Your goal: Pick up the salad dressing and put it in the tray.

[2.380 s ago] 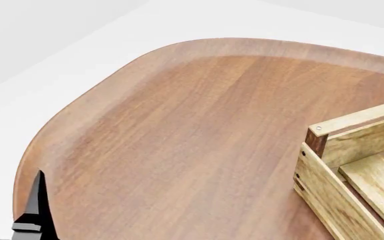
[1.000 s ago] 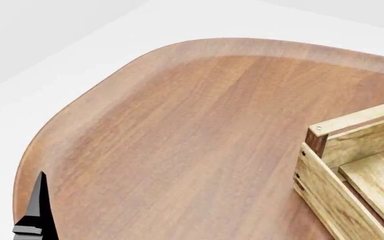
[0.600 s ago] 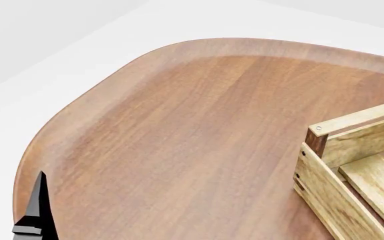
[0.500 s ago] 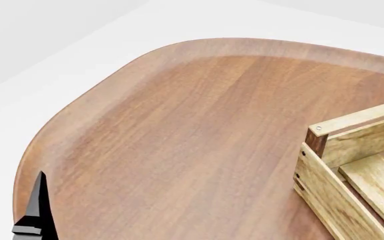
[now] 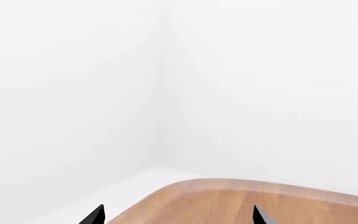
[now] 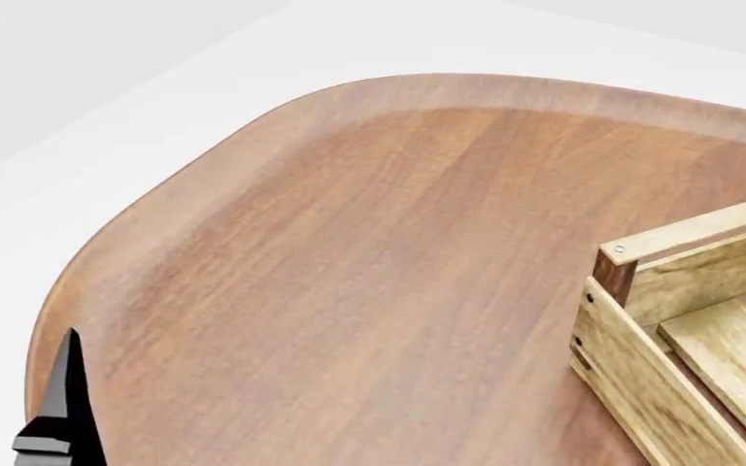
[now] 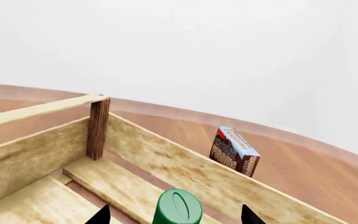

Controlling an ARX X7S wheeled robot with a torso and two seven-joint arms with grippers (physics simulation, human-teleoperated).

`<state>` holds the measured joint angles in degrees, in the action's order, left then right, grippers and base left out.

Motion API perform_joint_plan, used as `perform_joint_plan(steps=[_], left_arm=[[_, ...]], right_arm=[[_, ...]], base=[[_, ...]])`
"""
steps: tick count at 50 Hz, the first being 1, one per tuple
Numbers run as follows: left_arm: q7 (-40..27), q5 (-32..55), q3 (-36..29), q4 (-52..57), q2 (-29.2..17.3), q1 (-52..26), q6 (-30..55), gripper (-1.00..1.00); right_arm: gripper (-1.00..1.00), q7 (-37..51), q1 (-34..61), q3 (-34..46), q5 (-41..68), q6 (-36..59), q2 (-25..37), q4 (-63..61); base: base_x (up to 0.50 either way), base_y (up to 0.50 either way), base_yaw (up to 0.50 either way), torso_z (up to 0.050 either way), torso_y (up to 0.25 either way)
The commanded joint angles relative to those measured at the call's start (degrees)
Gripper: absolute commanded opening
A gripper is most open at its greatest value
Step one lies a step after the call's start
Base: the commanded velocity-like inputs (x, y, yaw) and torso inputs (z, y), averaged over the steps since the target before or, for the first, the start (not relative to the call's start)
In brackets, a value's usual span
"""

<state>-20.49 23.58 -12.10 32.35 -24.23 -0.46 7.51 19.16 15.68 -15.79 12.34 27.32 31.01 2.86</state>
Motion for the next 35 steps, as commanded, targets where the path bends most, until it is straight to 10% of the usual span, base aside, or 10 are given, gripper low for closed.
perform_joint_plan(steps=[1, 35], left_arm=[[-0.9, -0.8, 0.7, 0.4, 0.0, -0.2, -1.1, 1.0], [-0.7, 0.3, 3.5, 0.2, 0.0, 2.0, -6.8, 1.0]], right_arm=[[1.0, 0.6, -9.0, -3.4, 3.4, 7.8, 0.4, -25.0], [1.0, -0.1, -23.2, 15.4, -4.6, -20.4, -13.1, -40.1]], base=[[0.0, 0.0, 0.0, 0.0, 0.0], [0.0, 0.0, 0.0, 0.0, 0.0]])
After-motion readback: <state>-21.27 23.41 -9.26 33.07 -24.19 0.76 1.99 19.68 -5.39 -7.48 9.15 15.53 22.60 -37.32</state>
